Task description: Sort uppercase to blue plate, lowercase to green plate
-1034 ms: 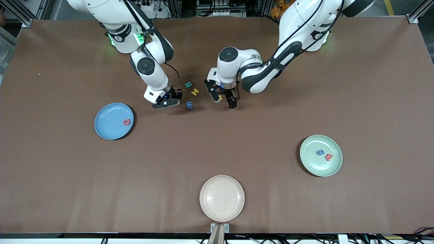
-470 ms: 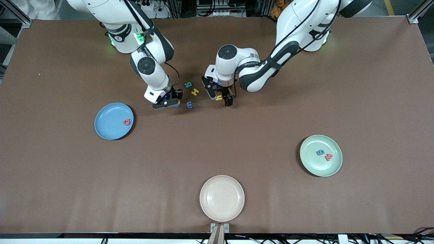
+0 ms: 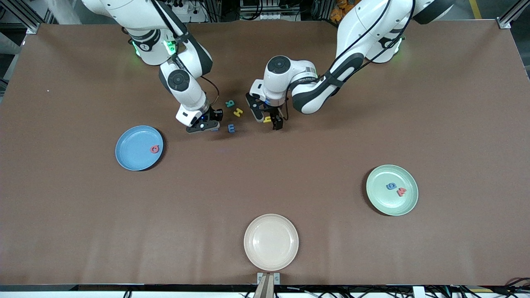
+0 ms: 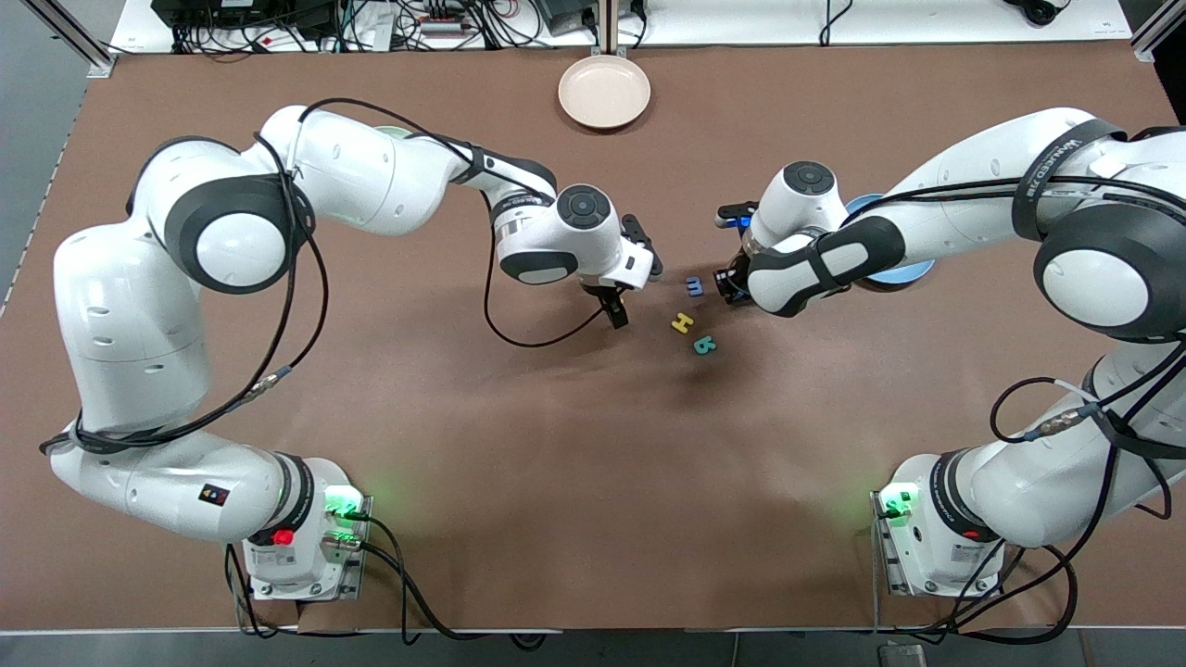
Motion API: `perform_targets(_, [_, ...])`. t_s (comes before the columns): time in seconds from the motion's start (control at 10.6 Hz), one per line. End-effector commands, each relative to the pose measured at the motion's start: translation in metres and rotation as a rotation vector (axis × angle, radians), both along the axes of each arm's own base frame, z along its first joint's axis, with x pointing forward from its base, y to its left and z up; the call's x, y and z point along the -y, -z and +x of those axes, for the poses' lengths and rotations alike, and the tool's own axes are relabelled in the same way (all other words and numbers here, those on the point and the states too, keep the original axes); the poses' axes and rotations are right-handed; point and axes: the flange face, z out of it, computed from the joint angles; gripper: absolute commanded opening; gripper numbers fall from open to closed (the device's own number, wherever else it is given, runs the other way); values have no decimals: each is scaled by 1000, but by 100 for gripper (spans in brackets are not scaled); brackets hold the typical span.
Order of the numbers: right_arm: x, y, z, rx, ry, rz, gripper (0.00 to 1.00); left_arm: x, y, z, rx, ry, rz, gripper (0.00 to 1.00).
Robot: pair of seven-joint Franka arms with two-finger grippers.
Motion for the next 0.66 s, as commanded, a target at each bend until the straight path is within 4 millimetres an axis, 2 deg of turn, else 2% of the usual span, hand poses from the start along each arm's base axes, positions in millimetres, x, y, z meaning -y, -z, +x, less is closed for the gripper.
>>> perform_targets(0.0, [11,4,11,-1,29,-5,24,4,5,-2,14,25,-10,96])
perform_targets(0.19, [9,2,14,-6,29,-8,22,6,8,-1,11,25,-13,92])
perform_targets(0.38, [10,-3,21,-9,31,-11,22,6,9,-1,10,26,-13,80])
perform_targets(0.56, [12,-8,31,-19,37,-15,22,5,11,-1,7,24,-9,65])
